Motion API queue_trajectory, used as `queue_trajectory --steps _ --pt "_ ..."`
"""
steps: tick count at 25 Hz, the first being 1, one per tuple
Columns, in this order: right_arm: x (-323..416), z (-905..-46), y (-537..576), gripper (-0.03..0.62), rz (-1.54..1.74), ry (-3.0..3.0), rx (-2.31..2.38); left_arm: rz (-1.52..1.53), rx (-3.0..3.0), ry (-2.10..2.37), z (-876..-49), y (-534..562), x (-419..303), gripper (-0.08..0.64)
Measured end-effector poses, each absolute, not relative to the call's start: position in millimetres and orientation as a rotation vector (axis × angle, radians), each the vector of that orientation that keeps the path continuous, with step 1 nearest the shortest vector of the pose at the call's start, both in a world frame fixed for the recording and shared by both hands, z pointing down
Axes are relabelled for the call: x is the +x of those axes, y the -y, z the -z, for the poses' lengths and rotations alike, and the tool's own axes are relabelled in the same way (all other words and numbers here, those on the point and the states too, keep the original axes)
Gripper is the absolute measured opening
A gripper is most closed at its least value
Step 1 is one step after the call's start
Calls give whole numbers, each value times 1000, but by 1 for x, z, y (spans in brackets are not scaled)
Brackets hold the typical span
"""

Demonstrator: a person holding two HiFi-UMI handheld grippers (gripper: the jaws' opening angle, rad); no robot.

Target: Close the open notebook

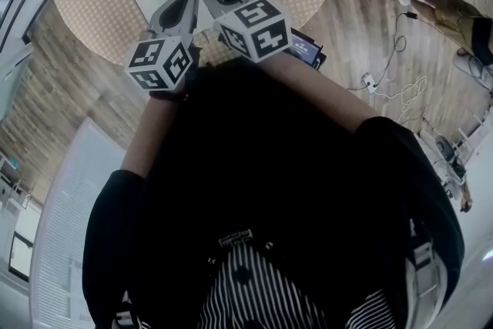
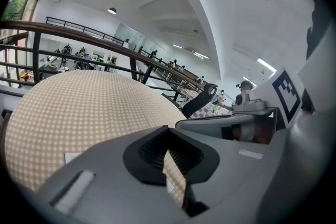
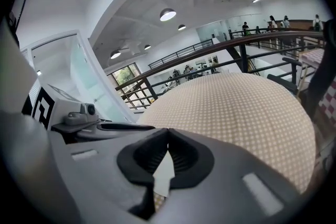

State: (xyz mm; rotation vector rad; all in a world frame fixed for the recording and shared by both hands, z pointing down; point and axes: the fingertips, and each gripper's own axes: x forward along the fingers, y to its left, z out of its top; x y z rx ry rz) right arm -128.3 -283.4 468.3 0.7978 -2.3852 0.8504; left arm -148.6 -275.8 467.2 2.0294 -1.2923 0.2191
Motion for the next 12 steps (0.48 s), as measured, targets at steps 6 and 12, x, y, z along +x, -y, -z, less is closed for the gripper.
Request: queue_trajectory --steps 6,12 --pt "-118 -495 289 3 -886 2330 808 -256 2011 1274 -486 282 -146 -1" --pt "-107 -517 295 3 -911 2278 825 -277 1960 1233 -517 284 -142 -1"
